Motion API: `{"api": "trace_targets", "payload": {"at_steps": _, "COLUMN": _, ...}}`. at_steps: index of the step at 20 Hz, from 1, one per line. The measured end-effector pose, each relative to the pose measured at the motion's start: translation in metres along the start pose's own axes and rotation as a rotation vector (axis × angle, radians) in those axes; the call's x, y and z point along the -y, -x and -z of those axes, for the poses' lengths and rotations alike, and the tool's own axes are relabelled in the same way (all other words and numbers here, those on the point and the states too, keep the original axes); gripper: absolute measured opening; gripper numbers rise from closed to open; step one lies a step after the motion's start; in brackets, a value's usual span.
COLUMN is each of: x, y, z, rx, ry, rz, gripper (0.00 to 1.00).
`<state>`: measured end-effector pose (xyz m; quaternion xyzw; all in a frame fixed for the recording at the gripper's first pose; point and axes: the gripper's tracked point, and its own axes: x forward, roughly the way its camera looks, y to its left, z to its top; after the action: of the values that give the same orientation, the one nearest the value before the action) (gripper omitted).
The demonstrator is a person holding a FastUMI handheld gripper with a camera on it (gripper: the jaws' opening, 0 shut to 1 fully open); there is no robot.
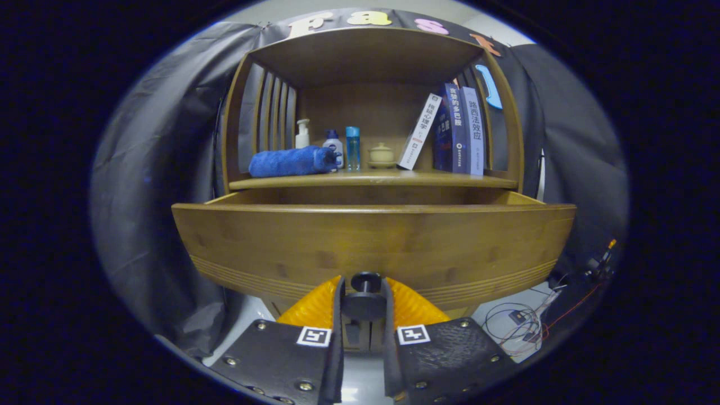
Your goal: Pull open the drawer, take out the items inside it, and place them on the countertop above the cabinet.
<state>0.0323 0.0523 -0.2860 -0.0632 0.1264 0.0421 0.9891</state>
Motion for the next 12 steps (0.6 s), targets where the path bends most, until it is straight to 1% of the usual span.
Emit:
{"api": "trace_targets", "payload": {"at_steps": 2, "x": 0.002, "y": 0.013, "z": 0.004, "rx": -0.015, "ry": 0.023, "rz": 0.005, "gripper": 0.29}}
{"api": "trace_targets", "payload": {"at_steps": 5, "x": -0.002, "y": 0.035, "z": 0.012, "rx": -0.039, "ry": -0.031, "rz": -0.001, "gripper": 0.29}}
{"api": "trace_targets", "payload": {"at_steps": 7, "x": -0.003, "y": 0.052, "z": 0.017, "rx": -0.051, "ry": -0.012, "rz": 0.005, "gripper": 0.29}}
{"api": "trace_targets", "payload": {"at_steps": 9, "x": -0.004, "y": 0.061, "z": 0.021, "rx": -0.064, "ry": -0.012, "rz": -0.002, "gripper": 0.29}}
{"api": "trace_targets", "payload": {"at_steps": 12, "x": -0.002, "y": 0.064, "z": 0.026, "rx": -0.124, "ry": -0.067, "rz": -0.005, "gripper": 0.28}}
